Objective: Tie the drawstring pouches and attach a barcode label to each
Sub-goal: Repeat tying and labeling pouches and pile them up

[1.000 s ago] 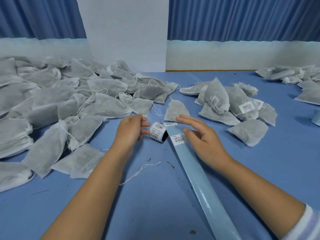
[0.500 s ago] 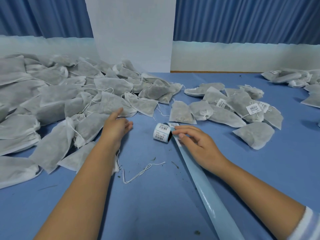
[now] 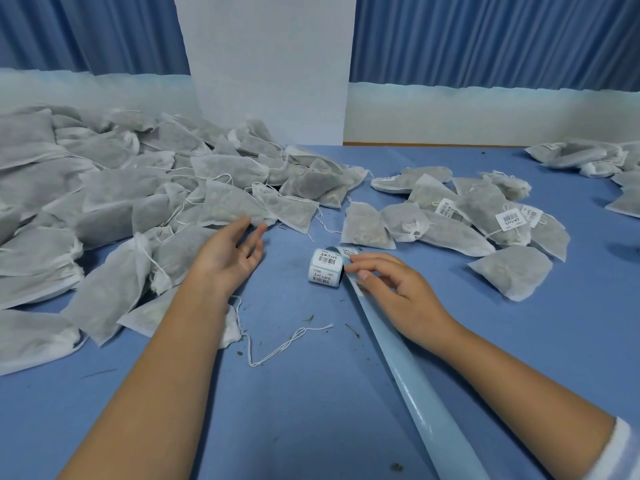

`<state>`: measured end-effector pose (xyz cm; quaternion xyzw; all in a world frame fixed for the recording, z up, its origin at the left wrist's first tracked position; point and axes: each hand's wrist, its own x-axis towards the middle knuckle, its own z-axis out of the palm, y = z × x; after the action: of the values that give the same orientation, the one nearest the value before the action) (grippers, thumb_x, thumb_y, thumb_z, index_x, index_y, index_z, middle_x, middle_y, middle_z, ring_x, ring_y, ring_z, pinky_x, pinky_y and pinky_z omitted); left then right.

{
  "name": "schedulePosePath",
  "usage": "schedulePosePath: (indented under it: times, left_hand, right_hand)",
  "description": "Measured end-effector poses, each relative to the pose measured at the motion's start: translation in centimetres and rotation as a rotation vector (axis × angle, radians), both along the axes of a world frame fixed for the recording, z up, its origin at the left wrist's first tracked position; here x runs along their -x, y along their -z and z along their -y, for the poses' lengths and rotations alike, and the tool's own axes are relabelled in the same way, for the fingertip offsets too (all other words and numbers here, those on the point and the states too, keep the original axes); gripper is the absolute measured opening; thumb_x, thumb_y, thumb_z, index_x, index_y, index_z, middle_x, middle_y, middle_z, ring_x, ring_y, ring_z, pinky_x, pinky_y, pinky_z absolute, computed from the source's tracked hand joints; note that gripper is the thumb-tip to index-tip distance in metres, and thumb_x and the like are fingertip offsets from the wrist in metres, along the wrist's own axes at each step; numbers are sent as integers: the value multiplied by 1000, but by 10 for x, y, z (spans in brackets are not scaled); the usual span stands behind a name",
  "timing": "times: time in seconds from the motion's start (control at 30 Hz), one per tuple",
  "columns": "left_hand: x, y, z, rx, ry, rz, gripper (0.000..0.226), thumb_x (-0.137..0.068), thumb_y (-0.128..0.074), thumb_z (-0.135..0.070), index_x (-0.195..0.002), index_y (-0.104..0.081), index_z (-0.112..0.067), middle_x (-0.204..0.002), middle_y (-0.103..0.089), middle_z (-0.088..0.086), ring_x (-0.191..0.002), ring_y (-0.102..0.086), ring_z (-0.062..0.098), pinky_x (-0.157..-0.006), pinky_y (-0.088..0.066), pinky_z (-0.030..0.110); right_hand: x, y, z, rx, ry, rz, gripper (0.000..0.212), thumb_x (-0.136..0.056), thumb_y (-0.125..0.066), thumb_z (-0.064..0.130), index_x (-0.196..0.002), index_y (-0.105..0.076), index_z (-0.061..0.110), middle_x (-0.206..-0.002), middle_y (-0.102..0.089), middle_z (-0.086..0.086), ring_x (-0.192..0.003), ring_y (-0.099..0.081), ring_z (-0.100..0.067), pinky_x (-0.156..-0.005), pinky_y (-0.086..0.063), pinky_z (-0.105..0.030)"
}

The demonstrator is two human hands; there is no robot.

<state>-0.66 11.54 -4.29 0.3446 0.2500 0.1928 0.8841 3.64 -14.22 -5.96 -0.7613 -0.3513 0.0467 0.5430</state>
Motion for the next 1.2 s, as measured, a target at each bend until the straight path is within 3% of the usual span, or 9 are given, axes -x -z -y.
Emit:
schedulePosePath:
  times: [0.1,0.2,0.37,0.53,0.7,0.8,0.93,1.07,1.2]
  left_hand:
    - [3,-8,2,-16,-31,90,11,-96,-60,-11,-107,-62,-14,-93,-65,-5,-69,-68,2,-58,-47,12]
    - [8,-18,8,-49,-36,175,14,-95,-60,-9,-108,-67,-11,-96,-68,-3,-60,-61,0,-53,-44,10]
    - [17,-29,24,-87,134,277,22,-82,-66,-12,-102,-74,-10,-95,-72,-1,-56,-54,0,-53,-42,10]
    - [20,-32,41,-282,362,270,26,-77,-65,-18,-97,-80,-12,-97,-74,1,-58,-54,2,-56,-47,13]
    - [24,-33,59,-534,534,192,26,-76,-67,-22,-98,-81,-18,-107,-75,0,-59,-55,2,-62,-50,13]
    - [25,-33,66,-588,529,126,23,-77,-68,-21,-96,-81,-17,-106,-76,-1,-58,-55,3,-61,-49,13]
    - [24,-33,69,-699,448,42,17,-91,-64,-10,-97,-79,-17,-101,-75,3,-57,-56,3,-64,-49,14]
    - [25,-33,70,-845,403,20,27,-90,-67,-9,-85,-82,-30,-82,-72,-1,-60,-57,3,-69,-50,15]
    - [24,-31,73,-1031,304,40,25,-85,-75,-12,-81,-80,-37,-66,-70,-9,-58,-56,1,-63,-46,11]
  right_hand:
    - [0,-1,0,6,-4,8,27,-98,-55,14,-100,-70,37,-121,-60,15,-113,-56,2,-97,-48,-23]
    - [1,-4,1,14,1,29,26,-97,-55,11,-101,-71,32,-121,-61,10,-113,-53,6,-93,-41,-10]
    - [1,-7,3,52,40,70,22,-96,-59,15,-115,-68,23,-123,-61,11,-120,-51,0,-103,-40,-21]
    - [2,-10,4,36,94,15,48,-91,-64,30,-137,-51,26,-128,-58,18,-126,-46,-1,-105,-37,-20]
    - [2,-12,5,-18,161,21,11,-91,-66,28,-100,-69,33,-106,-68,19,-108,-57,-3,-94,-41,-20]
    - [1,-14,7,-79,189,14,15,-94,-62,22,-87,-74,16,-94,-72,7,-95,-61,-11,-88,-43,-25]
    - [3,-21,11,-237,131,-78,23,-96,-56,8,-79,-69,17,-90,-74,6,-90,-65,-7,-84,-47,-20]
    - [-1,-21,12,-320,76,-203,13,-97,-50,7,-91,-62,9,-96,-75,3,-102,-67,-10,-88,-48,-33]
    - [-1,-17,11,-412,7,-235,22,-84,-63,21,-102,-55,12,-103,-74,-1,-104,-68,-13,-81,-51,-24]
